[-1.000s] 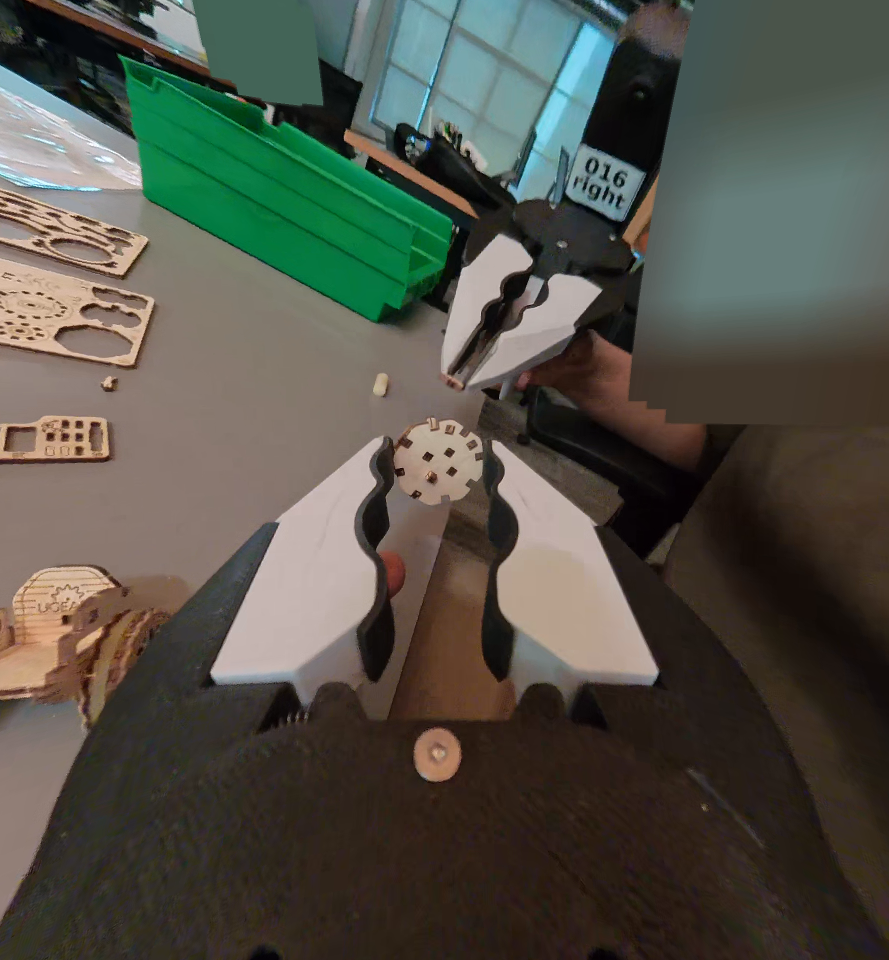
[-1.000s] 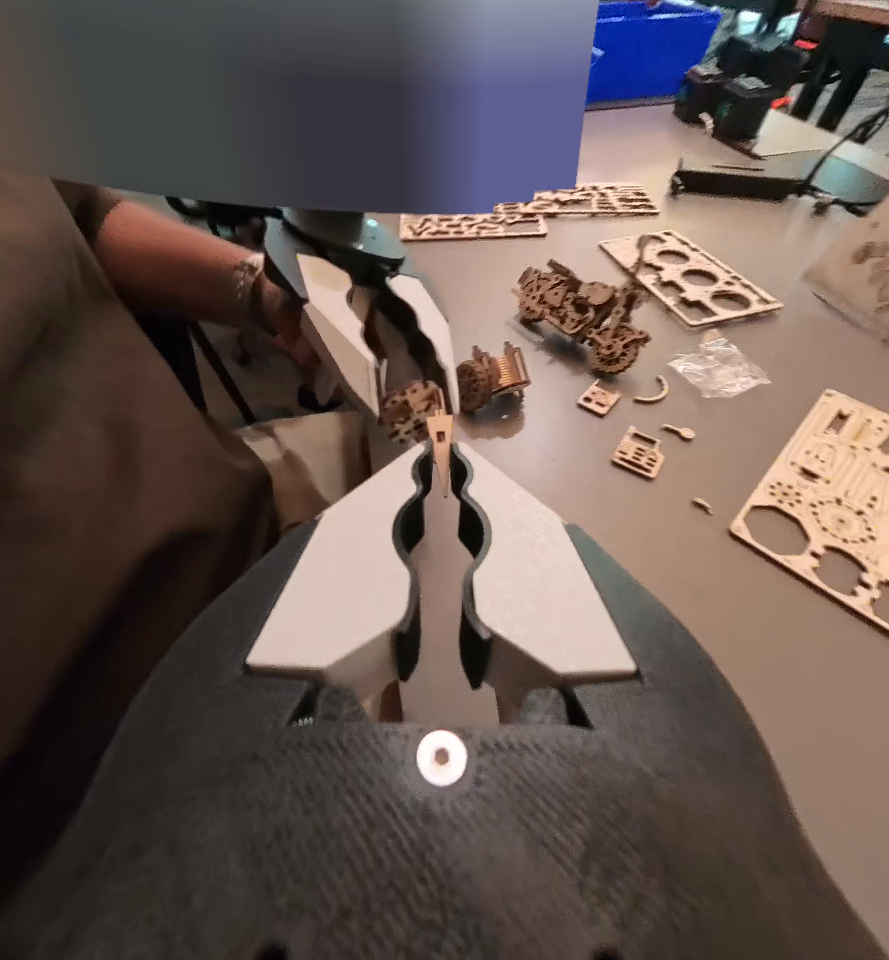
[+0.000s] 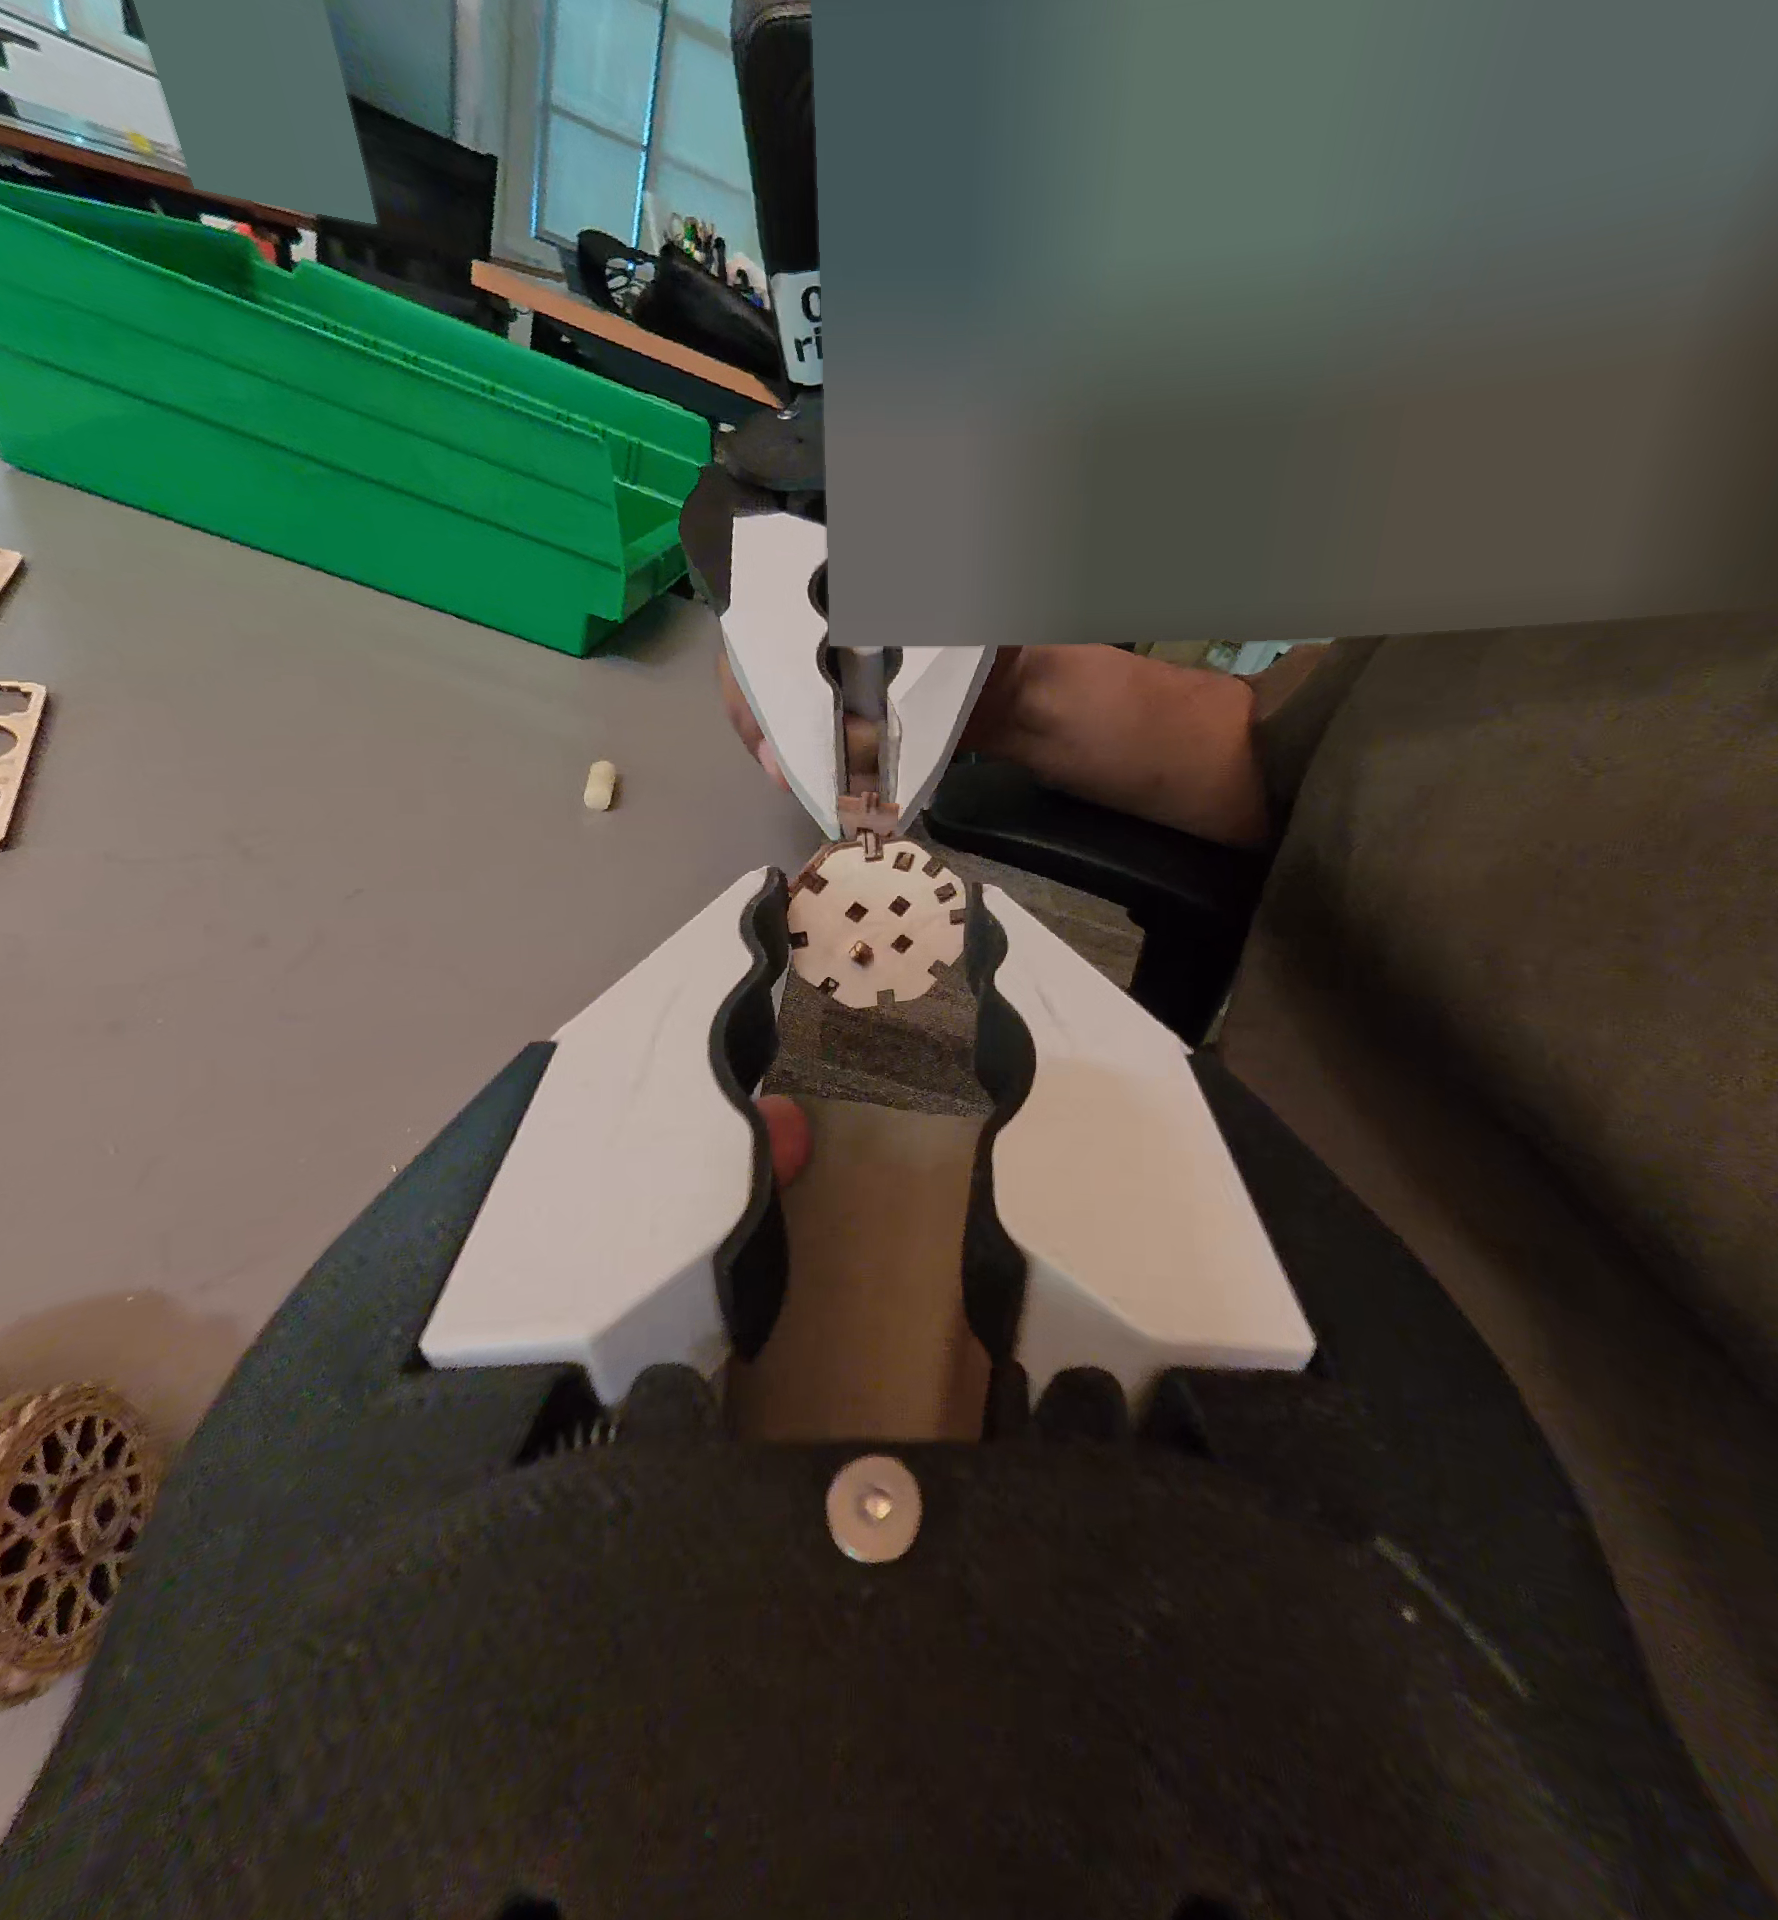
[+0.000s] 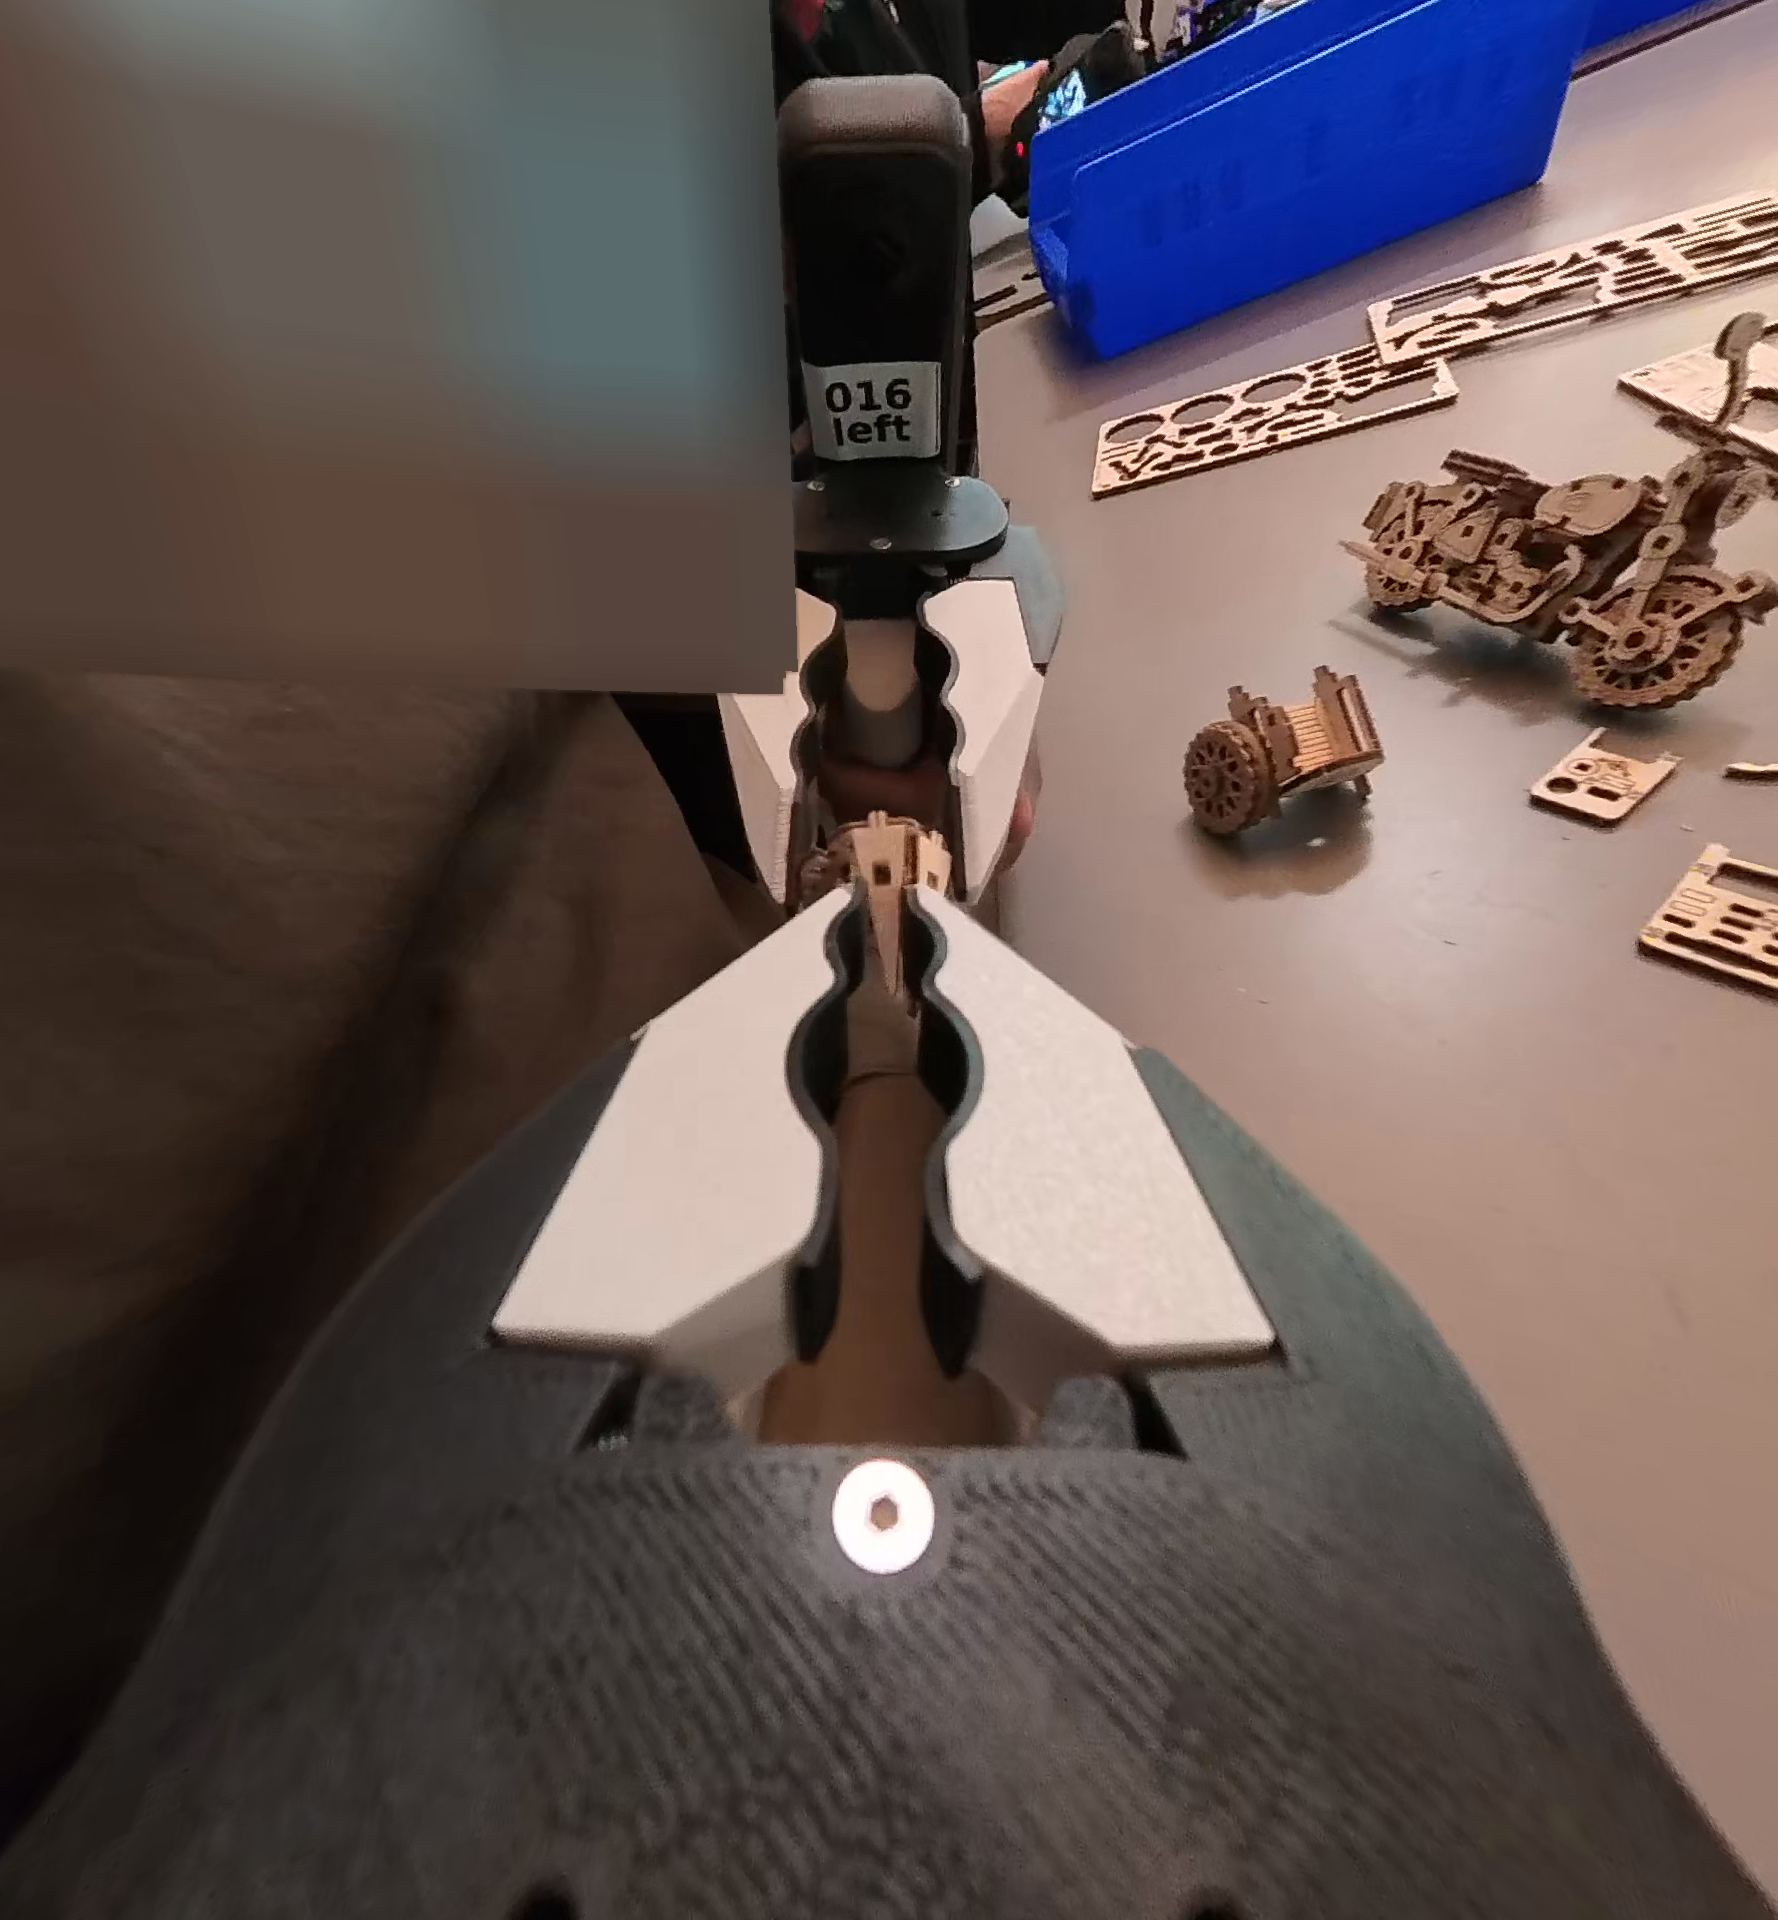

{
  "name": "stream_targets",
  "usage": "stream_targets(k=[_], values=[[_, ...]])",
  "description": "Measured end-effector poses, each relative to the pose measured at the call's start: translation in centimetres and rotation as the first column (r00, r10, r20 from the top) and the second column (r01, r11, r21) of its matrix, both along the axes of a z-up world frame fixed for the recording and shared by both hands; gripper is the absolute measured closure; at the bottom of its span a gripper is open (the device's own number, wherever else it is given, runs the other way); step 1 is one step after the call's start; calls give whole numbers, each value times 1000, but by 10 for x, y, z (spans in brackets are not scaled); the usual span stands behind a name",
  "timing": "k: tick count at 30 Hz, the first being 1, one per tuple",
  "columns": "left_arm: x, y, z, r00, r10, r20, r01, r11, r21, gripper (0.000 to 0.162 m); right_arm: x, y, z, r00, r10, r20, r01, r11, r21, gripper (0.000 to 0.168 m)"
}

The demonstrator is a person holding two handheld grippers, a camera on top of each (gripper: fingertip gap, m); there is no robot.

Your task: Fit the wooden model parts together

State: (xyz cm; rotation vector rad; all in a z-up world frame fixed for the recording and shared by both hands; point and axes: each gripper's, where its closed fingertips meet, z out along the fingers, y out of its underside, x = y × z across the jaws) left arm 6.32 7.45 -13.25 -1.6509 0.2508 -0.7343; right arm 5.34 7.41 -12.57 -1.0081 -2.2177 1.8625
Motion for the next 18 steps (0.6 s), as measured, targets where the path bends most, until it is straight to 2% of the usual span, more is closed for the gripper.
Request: stream_targets(k=[18], values=[[-1, 1, 0, 1000, 1, 30, -1, 1000, -20, 131, -3, 0, 1, 999, -26, -21, 26, 999, 19, 163]])
